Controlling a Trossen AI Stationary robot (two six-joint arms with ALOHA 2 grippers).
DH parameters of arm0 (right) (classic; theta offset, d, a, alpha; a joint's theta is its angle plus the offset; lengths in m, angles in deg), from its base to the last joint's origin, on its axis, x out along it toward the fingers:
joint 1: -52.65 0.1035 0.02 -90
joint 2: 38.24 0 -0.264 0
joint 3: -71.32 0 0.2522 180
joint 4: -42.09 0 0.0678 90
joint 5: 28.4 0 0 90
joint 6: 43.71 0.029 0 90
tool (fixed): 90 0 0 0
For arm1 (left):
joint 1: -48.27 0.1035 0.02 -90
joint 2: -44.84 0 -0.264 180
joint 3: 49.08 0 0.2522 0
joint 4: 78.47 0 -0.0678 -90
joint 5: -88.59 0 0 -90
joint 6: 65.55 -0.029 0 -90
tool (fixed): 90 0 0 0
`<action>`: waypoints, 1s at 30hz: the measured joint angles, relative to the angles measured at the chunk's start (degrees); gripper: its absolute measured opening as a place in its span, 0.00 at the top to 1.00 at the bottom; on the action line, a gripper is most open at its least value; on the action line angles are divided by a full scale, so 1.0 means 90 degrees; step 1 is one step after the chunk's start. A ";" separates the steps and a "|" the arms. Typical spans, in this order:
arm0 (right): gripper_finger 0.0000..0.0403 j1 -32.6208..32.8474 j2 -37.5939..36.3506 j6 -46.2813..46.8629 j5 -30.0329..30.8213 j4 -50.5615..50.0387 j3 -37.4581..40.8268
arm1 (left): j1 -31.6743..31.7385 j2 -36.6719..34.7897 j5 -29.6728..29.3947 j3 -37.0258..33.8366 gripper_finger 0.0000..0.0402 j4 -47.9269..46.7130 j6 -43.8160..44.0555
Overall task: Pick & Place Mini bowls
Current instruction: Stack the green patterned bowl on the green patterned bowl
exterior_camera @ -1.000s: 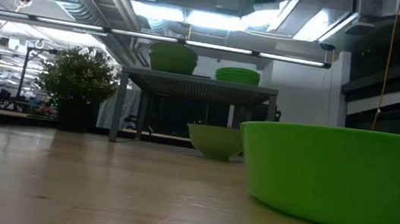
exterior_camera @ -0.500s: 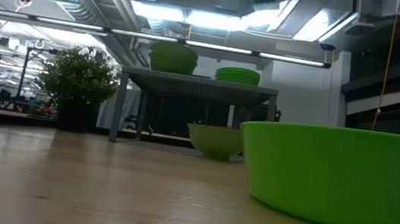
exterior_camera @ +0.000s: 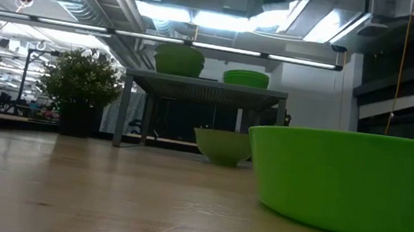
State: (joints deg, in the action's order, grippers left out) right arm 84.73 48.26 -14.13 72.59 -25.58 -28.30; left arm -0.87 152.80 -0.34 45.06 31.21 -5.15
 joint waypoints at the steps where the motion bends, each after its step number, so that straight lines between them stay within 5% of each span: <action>1: 0.52 0.0000 0.0000 -0.0001 0.0000 0.0001 0.0000 | 0.0000 -0.0027 -0.0013 0.0000 0.75 0.0005 0.0044; 18: 0.52 0.0000 0.0002 -0.0023 0.0000 -0.0004 0.0000 | -0.0093 -0.0402 -0.0360 0.0007 0.75 0.1145 0.0107; 30: 0.52 0.0000 0.0002 -0.0043 0.0000 -0.0047 0.0000 | -0.0135 -0.0373 -0.0842 0.0005 0.75 0.0683 0.1040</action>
State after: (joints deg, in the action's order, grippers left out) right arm 84.73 48.28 -14.52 72.59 -26.00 -28.30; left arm -2.09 149.44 -7.91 45.10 37.36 4.21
